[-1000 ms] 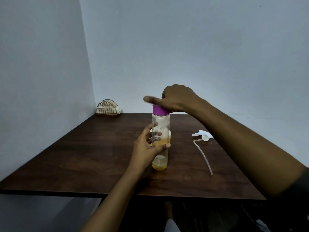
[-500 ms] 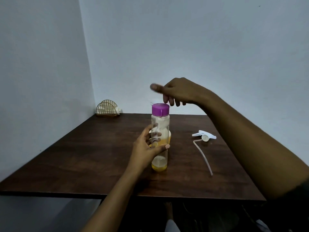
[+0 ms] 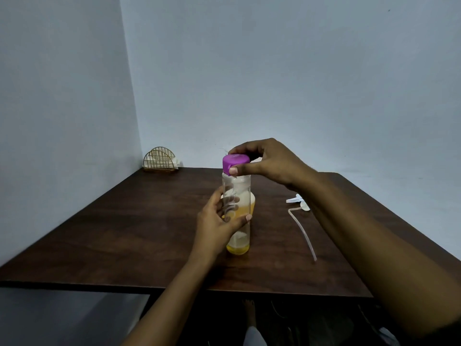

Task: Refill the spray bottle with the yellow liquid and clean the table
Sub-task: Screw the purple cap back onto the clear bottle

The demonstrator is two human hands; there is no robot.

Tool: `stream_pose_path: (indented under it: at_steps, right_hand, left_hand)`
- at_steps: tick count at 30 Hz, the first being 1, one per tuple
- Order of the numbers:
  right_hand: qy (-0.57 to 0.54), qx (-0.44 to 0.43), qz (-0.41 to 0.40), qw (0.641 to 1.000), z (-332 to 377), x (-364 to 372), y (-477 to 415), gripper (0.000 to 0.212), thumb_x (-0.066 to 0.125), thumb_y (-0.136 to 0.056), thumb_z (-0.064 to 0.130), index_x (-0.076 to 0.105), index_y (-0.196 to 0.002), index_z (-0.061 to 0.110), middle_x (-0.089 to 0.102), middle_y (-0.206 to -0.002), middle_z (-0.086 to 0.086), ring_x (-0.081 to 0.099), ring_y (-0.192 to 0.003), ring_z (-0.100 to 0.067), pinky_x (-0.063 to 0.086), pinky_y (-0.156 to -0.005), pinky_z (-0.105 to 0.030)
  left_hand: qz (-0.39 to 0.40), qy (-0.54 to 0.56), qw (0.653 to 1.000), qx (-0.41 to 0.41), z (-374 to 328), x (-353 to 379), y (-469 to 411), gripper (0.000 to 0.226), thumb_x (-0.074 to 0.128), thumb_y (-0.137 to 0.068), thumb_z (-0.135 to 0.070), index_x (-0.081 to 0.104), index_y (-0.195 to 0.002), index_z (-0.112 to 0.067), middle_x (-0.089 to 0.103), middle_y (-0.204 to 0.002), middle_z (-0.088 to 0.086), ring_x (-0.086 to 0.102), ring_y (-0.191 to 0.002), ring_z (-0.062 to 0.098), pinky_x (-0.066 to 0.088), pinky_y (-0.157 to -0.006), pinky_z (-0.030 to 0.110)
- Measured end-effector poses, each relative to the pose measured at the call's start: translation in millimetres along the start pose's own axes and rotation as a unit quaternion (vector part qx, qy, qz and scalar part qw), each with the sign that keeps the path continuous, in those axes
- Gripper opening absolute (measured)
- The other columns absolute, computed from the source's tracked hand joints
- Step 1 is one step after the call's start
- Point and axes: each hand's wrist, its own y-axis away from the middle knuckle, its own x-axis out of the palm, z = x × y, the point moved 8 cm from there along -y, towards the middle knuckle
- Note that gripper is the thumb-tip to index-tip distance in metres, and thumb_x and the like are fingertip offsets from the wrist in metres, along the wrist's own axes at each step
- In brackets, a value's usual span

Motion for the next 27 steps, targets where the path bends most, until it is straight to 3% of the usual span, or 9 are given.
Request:
stream_pose_path:
  at_steps: [6,10,12,15,17,19,21,24,27]
  right_hand:
    - [0.006,0.022,-0.083,0.996,-1,-2,14,0.045,0.079,-0.071,0.038,0.069,-0.111,0.023,0.07,-0.1,0.01,0.062,-0.094,-0.002,0.044,-0.075,-0.011]
    - [-0.03,0.071,-0.059,0.995,-17,-2,19,0.057,0.077,-0.073,0.039,0.057,-0.125,0.025,0.064,-0.118,0.005,0.061,-0.105,-0.01,0.05,-0.089,-0.026]
    - [-0.083,0.111,-0.012,0.99,-32,13,27,0.071,0.079,-0.068,0.039,0.048,-0.131,0.027,0.061,-0.124,0.004,0.06,-0.111,-0.012,0.051,-0.093,-0.038]
    - [-0.116,0.137,0.024,0.983,-51,42,38,0.061,0.083,-0.064,0.033,0.055,-0.119,0.027,0.068,-0.113,0.006,0.064,-0.106,-0.013,0.052,-0.092,-0.045]
    - [-0.109,0.139,-0.003,0.984,-59,50,39,0.053,0.083,-0.062,0.035,0.06,-0.109,0.029,0.069,-0.105,0.007,0.065,-0.102,-0.013,0.052,-0.092,-0.048]
    - [-0.097,0.141,-0.029,0.985,-58,53,36,0.046,0.083,-0.063,0.034,0.061,-0.103,0.03,0.068,-0.099,0.01,0.064,-0.1,-0.012,0.053,-0.09,-0.048]
    - [-0.089,0.137,-0.023,0.986,-51,62,28,0.044,0.083,-0.066,0.031,0.06,-0.104,0.029,0.066,-0.098,0.013,0.062,-0.101,-0.013,0.053,-0.091,-0.047]
    - [-0.072,0.134,-0.014,0.988,-41,85,8,0.055,0.082,-0.067,0.032,0.057,-0.115,0.024,0.065,-0.108,0.008,0.06,-0.103,-0.013,0.052,-0.092,-0.044]
    - [-0.077,0.128,-0.038,0.988,-38,109,-26,0.055,0.081,-0.069,0.03,0.056,-0.117,0.021,0.065,-0.112,0.004,0.06,-0.1,-0.011,0.052,-0.091,-0.036]
  left_hand:
    - [0.014,-0.022,1.0,-0.01,1,4,-2,0.074,0.086,-0.063,-0.013,0.051,-0.127,-0.029,0.069,-0.109,-0.003,0.066,-0.101,0.009,0.055,-0.089,0.033]
    - [0.053,-0.029,0.998,-0.03,4,9,-8,0.08,0.086,-0.063,-0.015,0.043,-0.125,-0.041,0.066,-0.115,-0.003,0.064,-0.106,0.011,0.053,-0.094,0.035]
    - [0.06,-0.02,0.998,-0.03,2,9,-7,0.079,0.084,-0.065,-0.012,0.045,-0.128,-0.037,0.066,-0.116,-0.004,0.064,-0.106,0.01,0.053,-0.092,0.03]
    - [0.067,-0.032,0.997,-0.015,-5,10,1,0.078,0.081,-0.07,-0.015,0.044,-0.135,-0.035,0.065,-0.116,-0.015,0.062,-0.107,0.002,0.052,-0.088,0.022]
    - [0.095,-0.082,0.992,-0.012,-8,7,6,0.082,0.082,-0.068,-0.024,0.04,-0.137,-0.04,0.062,-0.119,-0.021,0.057,-0.11,-0.006,0.048,-0.089,0.014]
    - [0.144,-0.144,0.979,-0.03,-4,-6,3,0.091,0.084,-0.065,-0.032,0.037,-0.143,-0.035,0.055,-0.132,-0.017,0.05,-0.12,-0.003,0.042,-0.095,0.012]
    - [0.158,-0.208,0.963,-0.069,7,-37,-8,0.091,0.082,-0.068,-0.033,0.035,-0.145,-0.029,0.045,-0.145,-0.008,0.042,-0.132,0.007,0.036,-0.105,0.021]
    - [0.071,-0.307,0.941,-0.126,28,-105,-37,0.072,0.072,-0.08,-0.025,0.037,-0.144,-0.027,0.046,-0.145,0.001,0.043,-0.132,0.018,0.037,-0.106,0.032]
    - [0.023,-0.429,0.879,-0.206,71,-164,-66,0.063,0.065,-0.086,-0.03,0.037,-0.143,-0.027,0.043,-0.146,0.005,0.043,-0.132,0.024,0.039,-0.106,0.039]
